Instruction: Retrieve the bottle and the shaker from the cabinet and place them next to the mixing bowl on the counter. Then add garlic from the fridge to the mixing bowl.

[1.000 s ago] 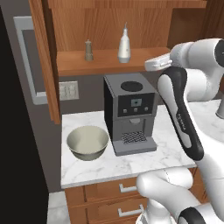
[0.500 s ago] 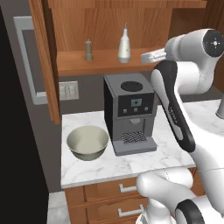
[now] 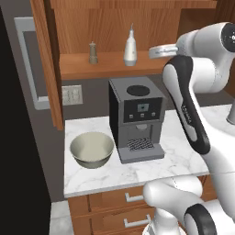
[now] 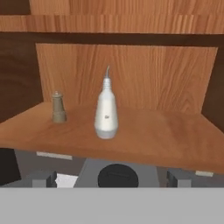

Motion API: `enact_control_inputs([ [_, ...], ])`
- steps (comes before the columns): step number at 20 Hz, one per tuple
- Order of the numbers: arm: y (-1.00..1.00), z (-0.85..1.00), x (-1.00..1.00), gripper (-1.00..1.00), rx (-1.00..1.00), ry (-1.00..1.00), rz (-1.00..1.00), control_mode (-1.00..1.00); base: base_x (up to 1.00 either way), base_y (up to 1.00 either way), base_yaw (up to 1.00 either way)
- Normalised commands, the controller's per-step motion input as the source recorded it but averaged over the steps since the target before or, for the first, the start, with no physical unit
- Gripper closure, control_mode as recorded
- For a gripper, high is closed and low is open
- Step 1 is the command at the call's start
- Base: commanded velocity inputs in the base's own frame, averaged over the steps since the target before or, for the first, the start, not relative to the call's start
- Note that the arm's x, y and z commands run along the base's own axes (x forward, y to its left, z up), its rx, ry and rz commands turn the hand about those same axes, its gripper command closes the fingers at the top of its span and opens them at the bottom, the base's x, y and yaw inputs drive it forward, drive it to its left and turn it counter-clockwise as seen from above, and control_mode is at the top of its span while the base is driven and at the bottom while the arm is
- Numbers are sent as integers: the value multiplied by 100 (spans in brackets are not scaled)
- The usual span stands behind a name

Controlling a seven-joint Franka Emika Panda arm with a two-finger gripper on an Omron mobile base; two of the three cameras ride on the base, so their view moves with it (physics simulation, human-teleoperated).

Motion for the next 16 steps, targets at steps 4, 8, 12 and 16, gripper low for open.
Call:
enact_control_inputs([
  [4,0,0,0,-100,16,8,0,-100,0,0,0],
  [8,4,0,0,-100,9,17,0,-100,0,0,0],
  [12,31,0,0,-100,-5,10,0,-100,0,0,0],
  [16,27,0,4,-100,-3,0,2,-100,0,0,0],
])
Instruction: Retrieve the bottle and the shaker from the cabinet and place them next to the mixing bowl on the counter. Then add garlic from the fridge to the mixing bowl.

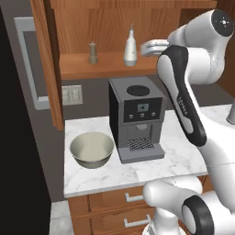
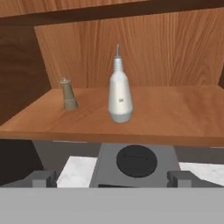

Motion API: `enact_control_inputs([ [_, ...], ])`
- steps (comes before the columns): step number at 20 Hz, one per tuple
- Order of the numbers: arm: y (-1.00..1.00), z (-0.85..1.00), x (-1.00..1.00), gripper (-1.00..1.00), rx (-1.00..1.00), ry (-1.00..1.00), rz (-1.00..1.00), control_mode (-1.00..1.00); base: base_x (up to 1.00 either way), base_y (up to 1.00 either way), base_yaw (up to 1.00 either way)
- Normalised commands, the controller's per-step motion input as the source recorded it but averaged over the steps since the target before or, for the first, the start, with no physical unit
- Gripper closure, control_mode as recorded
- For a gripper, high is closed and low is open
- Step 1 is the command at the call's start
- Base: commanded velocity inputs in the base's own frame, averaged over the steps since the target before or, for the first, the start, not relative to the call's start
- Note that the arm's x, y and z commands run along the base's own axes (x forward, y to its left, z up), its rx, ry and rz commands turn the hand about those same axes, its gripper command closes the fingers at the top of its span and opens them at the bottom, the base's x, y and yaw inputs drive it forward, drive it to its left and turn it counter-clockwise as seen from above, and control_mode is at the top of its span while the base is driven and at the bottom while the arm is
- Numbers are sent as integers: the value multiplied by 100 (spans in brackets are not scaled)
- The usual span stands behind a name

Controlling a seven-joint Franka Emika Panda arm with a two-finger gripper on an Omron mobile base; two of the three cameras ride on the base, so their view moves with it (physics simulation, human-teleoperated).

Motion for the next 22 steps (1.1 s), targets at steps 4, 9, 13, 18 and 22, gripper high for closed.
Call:
enact_control_inputs([
  [4,12,0,5,-100,0,-1,4,-100,0,0,0],
  [9,0,0,17,-100,0,-5,1,-100,0,0,0],
  [13,0,0,19,-100,0,-1,0,-100,0,0,0],
  [18,0,0,28,-100,0,0,0,-100,0,0,0],
  [22,0,11,31,-100,0,0,0,-100,0,0,0],
])
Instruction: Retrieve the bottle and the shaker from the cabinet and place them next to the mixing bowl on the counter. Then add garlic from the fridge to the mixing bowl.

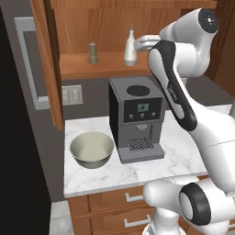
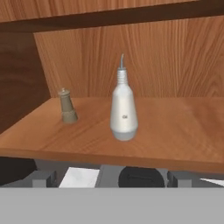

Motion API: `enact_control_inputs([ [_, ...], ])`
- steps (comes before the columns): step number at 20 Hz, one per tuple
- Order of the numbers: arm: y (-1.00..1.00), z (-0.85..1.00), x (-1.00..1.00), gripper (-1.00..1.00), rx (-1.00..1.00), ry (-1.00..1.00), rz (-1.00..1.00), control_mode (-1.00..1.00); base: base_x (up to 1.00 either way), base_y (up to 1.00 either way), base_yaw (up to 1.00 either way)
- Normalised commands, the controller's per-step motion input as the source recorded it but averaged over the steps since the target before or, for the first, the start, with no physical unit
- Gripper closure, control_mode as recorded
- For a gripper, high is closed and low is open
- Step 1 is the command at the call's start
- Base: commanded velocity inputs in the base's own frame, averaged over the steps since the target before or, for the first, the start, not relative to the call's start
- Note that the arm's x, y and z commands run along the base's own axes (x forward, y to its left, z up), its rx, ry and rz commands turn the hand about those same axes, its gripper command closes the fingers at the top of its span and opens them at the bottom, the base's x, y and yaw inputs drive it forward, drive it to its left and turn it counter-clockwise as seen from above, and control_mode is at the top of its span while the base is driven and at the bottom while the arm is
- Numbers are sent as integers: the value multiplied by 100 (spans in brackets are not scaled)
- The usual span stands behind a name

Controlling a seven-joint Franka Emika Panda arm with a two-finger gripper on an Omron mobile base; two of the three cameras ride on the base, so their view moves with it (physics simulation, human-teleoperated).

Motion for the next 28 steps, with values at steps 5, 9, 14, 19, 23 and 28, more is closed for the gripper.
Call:
enact_control_inputs([
  [5,0,18,26,-100,0,0,0,-100,0,0,0],
  [9,0,13,30,-100,0,0,0,-100,0,0,0],
  [14,0,1,32,-100,0,0,0,-100,0,0,0],
  [19,0,0,33,-100,0,0,0,-100,0,0,0],
  [23,0,0,35,-100,0,0,0,-100,0,0,0],
  [28,0,0,35,-100,0,0,0,-100,0,0,0],
])
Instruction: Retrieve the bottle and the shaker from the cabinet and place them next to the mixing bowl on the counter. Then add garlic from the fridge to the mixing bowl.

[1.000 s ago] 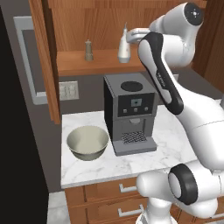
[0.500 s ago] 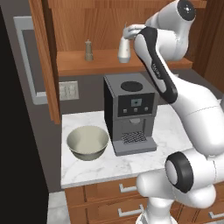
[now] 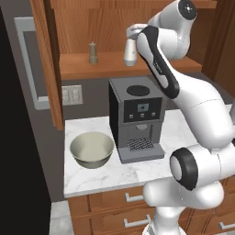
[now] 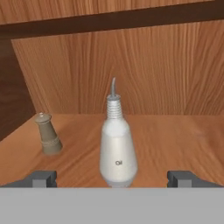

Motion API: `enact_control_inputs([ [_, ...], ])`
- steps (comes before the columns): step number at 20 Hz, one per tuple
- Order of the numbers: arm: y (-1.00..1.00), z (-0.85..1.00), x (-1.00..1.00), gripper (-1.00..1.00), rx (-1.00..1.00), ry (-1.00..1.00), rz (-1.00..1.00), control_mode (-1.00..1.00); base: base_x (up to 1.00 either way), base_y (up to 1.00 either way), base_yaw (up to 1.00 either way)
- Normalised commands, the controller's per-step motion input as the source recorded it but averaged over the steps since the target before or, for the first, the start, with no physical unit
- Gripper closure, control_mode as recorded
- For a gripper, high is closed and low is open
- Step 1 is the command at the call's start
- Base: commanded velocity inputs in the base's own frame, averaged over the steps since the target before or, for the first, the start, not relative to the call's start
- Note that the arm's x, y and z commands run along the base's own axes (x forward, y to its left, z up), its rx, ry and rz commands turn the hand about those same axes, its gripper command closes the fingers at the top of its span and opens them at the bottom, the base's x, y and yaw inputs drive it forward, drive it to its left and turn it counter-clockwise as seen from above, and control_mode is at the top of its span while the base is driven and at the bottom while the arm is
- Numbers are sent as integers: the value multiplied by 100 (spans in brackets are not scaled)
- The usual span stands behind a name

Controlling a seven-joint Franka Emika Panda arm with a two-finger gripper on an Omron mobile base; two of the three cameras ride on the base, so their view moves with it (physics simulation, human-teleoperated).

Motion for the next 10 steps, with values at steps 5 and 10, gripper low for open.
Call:
enact_control_inputs([
  [5,0,0,22,-100,0,0,0,-100,0,0,0],
  [10,0,-2,20,-100,0,0,0,-100,0,0,0],
])
